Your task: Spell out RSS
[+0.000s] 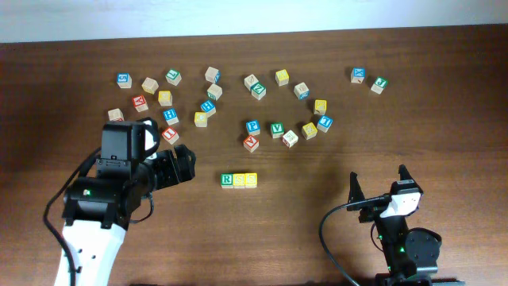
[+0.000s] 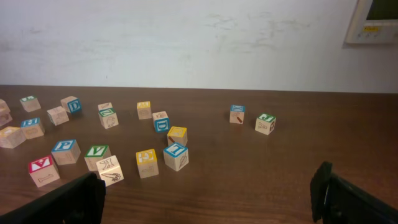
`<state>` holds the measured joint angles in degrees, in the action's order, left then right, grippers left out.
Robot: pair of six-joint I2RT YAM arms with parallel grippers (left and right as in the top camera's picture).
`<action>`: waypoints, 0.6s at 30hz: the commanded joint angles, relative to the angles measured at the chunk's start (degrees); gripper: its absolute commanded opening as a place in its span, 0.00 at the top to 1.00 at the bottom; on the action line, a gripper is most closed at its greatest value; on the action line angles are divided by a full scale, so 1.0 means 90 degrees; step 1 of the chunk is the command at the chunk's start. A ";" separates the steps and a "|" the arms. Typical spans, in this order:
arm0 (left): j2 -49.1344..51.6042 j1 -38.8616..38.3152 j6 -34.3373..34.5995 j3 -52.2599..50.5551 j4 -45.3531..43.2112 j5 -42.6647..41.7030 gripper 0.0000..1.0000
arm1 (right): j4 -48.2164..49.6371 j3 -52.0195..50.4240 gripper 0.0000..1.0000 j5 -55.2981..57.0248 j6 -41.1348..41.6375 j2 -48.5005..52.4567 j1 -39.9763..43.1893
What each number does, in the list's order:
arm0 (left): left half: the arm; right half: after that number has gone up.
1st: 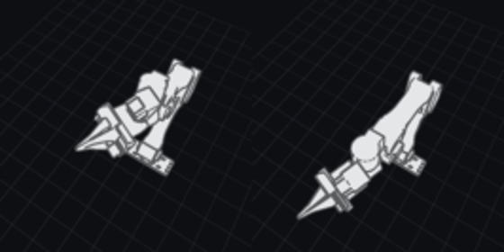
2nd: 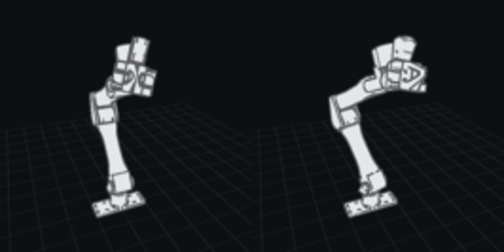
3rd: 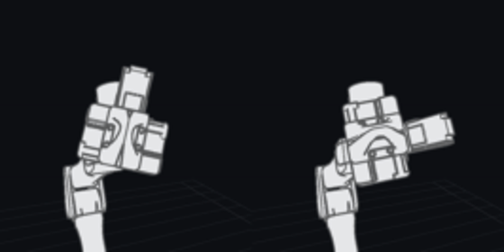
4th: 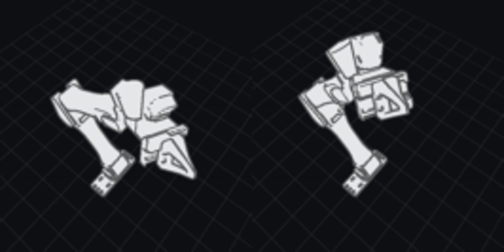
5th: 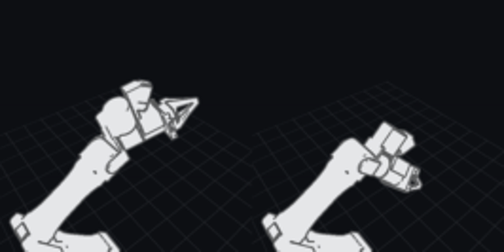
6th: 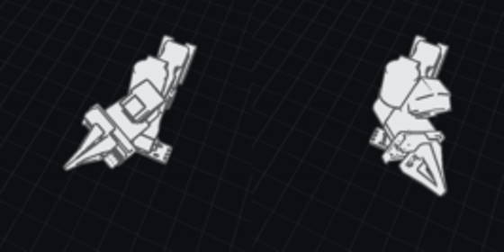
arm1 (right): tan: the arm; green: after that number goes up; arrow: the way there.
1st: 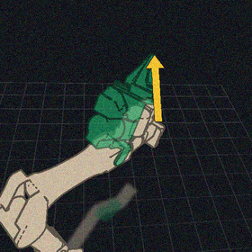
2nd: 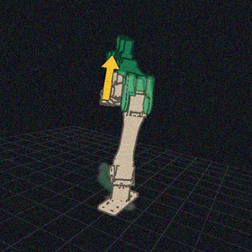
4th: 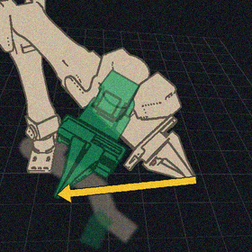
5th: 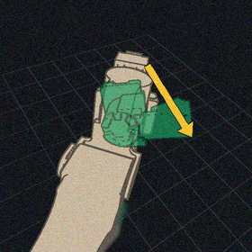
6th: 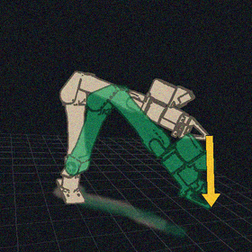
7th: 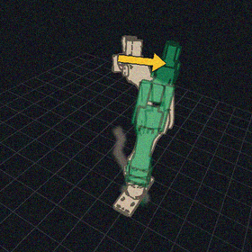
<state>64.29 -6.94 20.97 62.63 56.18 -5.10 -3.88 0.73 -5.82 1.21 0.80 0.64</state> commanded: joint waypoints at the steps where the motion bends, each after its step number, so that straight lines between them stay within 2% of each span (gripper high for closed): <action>1: -0.0015 0.0022 0.0000 0.0058 -0.0010 0.0002 0.01 | -0.0024 -0.0046 0.02 0.0012 -0.0041 -0.0068 -0.0034; 11: -0.0068 -0.0002 -0.0012 -0.0032 0.0291 0.0049 0.01 | -0.0024 -0.0046 0.02 0.0010 -0.0041 -0.0068 -0.0034; 13: -0.0714 -0.0002 -0.0610 -0.0442 0.0272 0.0049 0.01 | -0.0024 -0.0046 0.02 0.0012 -0.0041 -0.0068 -0.0034; 15: -0.1666 -0.0002 -0.0937 -0.1226 -0.0143 0.0046 0.01 | -0.0024 -0.0046 0.02 0.0012 -0.0041 -0.0068 -0.0034; 16: -0.2506 -0.0002 -0.1158 -0.1880 -0.0488 -0.0019 0.01 | -0.0022 -0.0046 0.02 0.0012 -0.0041 -0.0068 -0.0034; 18: -0.3747 -0.0002 -0.1270 -0.2647 -0.0576 0.0002 0.01 | -0.0024 -0.0046 0.02 0.0010 -0.0041 -0.0068 -0.0034</action>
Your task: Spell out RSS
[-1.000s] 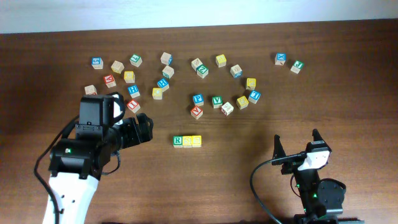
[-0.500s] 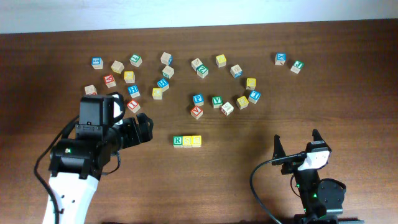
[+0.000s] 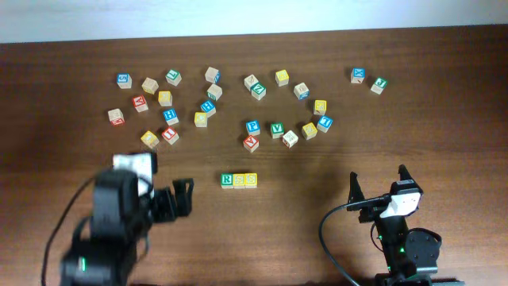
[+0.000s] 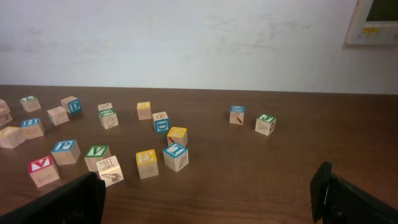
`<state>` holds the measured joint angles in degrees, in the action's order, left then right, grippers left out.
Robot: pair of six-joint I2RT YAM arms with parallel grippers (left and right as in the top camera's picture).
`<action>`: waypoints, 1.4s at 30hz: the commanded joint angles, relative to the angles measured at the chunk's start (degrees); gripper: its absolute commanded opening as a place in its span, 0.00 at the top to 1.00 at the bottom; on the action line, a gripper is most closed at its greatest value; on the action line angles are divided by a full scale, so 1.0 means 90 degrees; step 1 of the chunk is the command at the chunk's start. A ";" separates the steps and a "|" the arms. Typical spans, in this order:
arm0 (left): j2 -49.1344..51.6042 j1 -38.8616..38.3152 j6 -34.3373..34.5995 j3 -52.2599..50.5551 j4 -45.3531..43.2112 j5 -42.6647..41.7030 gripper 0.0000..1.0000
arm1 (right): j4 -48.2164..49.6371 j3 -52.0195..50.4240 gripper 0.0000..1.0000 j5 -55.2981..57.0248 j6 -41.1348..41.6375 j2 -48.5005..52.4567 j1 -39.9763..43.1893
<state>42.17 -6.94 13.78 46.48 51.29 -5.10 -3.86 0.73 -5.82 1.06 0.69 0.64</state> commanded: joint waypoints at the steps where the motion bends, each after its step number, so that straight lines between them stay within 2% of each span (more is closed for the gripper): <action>1: -0.1654 -0.0002 -0.0583 -0.1030 -0.0027 0.0002 0.01 | -0.0027 -0.0046 0.02 0.0012 -0.0024 -0.0056 -0.0034; 4: -0.3143 -0.0002 -0.0736 -0.1710 -0.0027 0.0005 0.01 | -0.0027 -0.0046 0.02 0.0010 -0.0024 -0.0056 -0.0034; 10: -0.4612 0.0104 -0.0831 -0.3094 -0.0656 0.0000 0.01 | -0.0024 -0.0046 0.02 0.0012 -0.0024 -0.0056 -0.0034; 12: -0.4651 0.0277 -0.0908 -0.3436 -0.1243 0.0000 0.01 | -0.0024 -0.0046 0.02 0.0012 -0.0024 -0.0056 -0.0034; 16: -0.4653 0.0685 -0.1637 -0.4031 -0.2686 0.0007 0.01 | -0.0024 -0.0046 0.02 0.0010 -0.0024 -0.0056 -0.0034; 19: -0.4653 0.0952 -0.1637 -0.4226 -0.3133 0.0053 0.01 | -0.0024 -0.0046 0.02 0.0012 -0.0024 -0.0056 -0.0034; 24: -0.4653 0.1081 -0.1630 -0.4770 -0.4622 0.0051 0.01 | -0.0024 -0.0046 0.02 0.0012 -0.0024 -0.0056 -0.0034; 26: -0.4656 0.1081 -0.1581 -0.5119 -0.5518 0.0058 0.01 | -0.0024 -0.0046 0.02 0.0010 -0.0024 -0.0056 -0.0034; 33: -0.4656 0.1088 -0.1581 -0.5112 -0.5170 0.0525 0.01 | -0.0027 -0.0046 0.02 0.0012 -0.0024 -0.0056 -0.0034; 42: -0.4656 0.1086 -0.1586 -0.5112 -0.5170 0.0500 0.01 | -0.0024 -0.0046 0.02 0.0012 -0.0024 -0.0056 -0.0034</action>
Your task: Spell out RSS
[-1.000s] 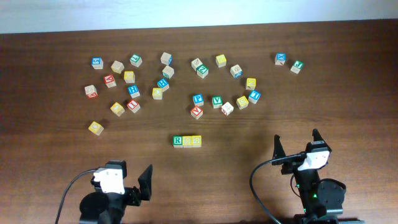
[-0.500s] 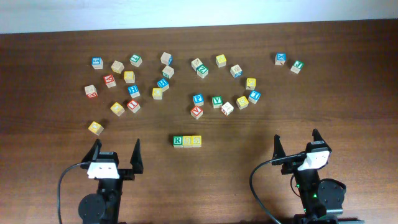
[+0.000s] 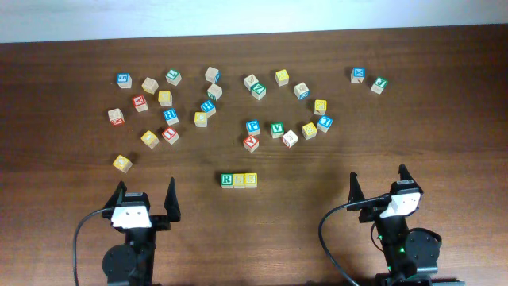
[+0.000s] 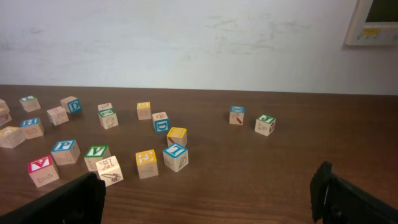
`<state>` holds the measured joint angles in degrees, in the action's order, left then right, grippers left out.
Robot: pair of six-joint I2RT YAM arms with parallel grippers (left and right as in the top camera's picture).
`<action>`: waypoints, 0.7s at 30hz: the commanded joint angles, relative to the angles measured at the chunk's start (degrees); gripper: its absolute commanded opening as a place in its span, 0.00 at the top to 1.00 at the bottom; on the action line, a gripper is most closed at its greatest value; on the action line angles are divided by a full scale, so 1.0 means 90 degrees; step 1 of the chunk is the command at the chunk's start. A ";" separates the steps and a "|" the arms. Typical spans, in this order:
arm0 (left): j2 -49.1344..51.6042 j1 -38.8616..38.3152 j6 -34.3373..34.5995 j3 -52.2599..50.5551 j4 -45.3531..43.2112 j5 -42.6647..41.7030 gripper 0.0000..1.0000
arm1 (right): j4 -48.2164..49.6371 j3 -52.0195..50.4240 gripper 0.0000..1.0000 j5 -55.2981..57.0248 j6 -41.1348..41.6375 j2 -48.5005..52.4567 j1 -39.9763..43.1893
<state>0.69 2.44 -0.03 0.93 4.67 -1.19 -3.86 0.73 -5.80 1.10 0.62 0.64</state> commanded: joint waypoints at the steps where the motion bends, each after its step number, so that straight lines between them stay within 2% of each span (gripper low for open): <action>1: -0.0044 0.0044 -0.0051 -0.0051 0.0012 0.0066 0.01 | -0.0024 -0.0046 0.02 0.0007 -0.0029 -0.0049 -0.0034; 21: -0.0044 0.0044 -0.0049 -0.0051 0.0010 0.0112 0.01 | -0.0027 -0.0046 0.02 0.0007 -0.0029 -0.0049 -0.0036</action>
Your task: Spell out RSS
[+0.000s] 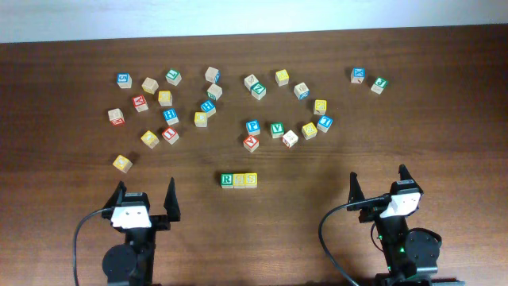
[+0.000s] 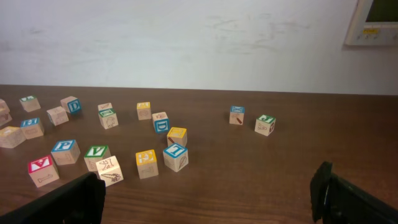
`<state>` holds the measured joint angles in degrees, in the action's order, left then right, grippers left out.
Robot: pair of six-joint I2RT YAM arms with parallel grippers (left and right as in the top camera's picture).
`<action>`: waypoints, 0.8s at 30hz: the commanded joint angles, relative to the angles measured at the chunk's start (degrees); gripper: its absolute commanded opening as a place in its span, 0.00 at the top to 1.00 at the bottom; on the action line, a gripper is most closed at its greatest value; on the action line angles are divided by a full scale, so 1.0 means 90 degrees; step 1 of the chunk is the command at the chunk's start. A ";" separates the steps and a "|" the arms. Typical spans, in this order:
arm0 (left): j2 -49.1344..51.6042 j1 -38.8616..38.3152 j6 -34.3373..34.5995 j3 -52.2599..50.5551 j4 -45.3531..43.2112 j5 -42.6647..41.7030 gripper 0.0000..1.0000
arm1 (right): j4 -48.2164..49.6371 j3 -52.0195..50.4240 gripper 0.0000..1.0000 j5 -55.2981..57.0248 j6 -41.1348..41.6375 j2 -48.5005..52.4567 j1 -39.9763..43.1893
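Note:
Three letter blocks stand side by side in a row at the table's middle front: a green R block (image 1: 227,180), then a yellow S block (image 1: 239,180) and another yellow S block (image 1: 251,179). My left gripper (image 1: 144,198) is open at the front left, well left of the row, holding nothing. At the front right my right gripper (image 1: 379,183) is open too, its fingers (image 2: 68,202) spread wide with bare table between them.
Many loose letter blocks lie scattered across the back half of the table, among them a yellow block (image 1: 121,163) alone at the left and a blue block (image 2: 176,157) ahead of the right gripper. A white wall (image 2: 186,43) runs behind.
The R, S, S row stood in place throughout. My left arm was stretched out left of the row, near the scattered blocks. It then sat lower and closer to the front. By the last earlier moment it was folded back at the front left, open.

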<state>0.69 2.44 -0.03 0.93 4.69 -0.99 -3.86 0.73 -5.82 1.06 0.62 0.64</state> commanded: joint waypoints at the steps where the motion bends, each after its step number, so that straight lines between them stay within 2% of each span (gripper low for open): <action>1: -0.0044 0.0044 -0.0051 -0.0051 0.0007 0.0090 0.01 | -0.0024 -0.0046 0.02 0.0012 -0.0024 -0.0049 -0.0036; 24: -0.0044 0.0044 -0.0051 -0.0051 0.0007 0.0090 0.01 | -0.0027 -0.0046 0.02 0.0034 -0.0024 -0.0049 -0.0206</action>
<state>0.69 2.44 -0.03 0.93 4.69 -0.99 -3.86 0.73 -5.80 1.06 0.62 -0.64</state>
